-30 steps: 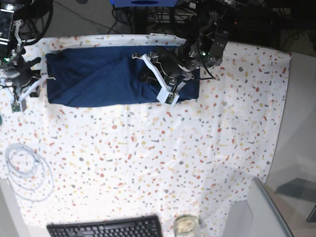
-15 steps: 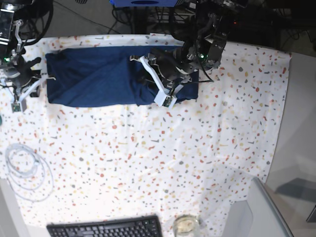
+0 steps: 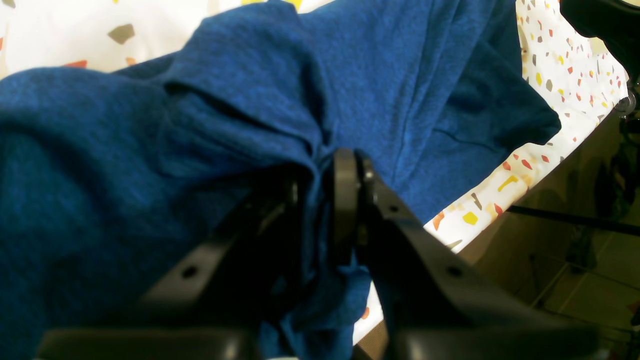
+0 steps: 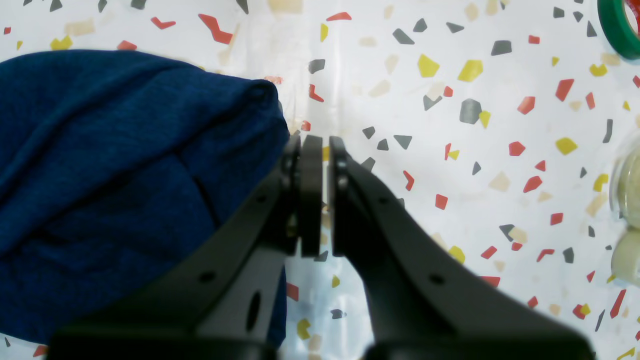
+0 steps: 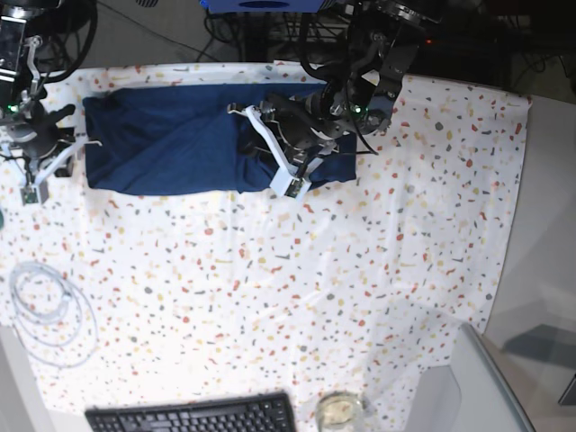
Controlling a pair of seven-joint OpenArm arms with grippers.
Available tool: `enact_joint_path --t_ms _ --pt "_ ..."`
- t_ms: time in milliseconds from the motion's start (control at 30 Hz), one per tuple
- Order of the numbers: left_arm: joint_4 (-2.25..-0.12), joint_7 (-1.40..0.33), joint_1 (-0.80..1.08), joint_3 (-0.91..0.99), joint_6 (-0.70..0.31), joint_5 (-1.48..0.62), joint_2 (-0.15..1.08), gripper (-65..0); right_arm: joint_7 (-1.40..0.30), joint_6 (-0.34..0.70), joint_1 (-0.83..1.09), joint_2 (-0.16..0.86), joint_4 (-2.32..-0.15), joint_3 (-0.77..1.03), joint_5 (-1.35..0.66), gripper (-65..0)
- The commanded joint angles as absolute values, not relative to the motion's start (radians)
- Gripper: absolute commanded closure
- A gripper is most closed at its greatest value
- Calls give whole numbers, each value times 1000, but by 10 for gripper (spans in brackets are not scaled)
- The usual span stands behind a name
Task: Layout the t-shirt on the table in an organized manner, then fold the t-shirt properly
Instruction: 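Fold the strip end with the left gripper toward the right gripper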
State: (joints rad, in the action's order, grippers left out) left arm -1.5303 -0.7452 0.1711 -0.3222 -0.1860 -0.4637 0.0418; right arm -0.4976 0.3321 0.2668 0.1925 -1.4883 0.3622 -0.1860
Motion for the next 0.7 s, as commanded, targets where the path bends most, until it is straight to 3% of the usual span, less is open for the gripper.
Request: enact_joint_path --t_ms 0,267,367,467,667 --pt "-1546 -730 165 -323 -194 -475 38 0 -478 332 260 203 -1506 366 -194 -26" --pt "-1532 -733 150 -325 -194 -479 38 0 -478 332 255 203 -1506 364 -194 -26" --pt "-1534 -733 150 -325 -194 -475 38 -168 -478 332 255 203 -1503 364 -194 -26" --pt "-1535 -733 148 -337 -194 -473 39 -260 -478 332 255 205 -1501 364 -194 -26" --pt "-1532 -733 84 -490 -194 -476 67 -268 -478 332 255 205 -1500 364 -194 -26"
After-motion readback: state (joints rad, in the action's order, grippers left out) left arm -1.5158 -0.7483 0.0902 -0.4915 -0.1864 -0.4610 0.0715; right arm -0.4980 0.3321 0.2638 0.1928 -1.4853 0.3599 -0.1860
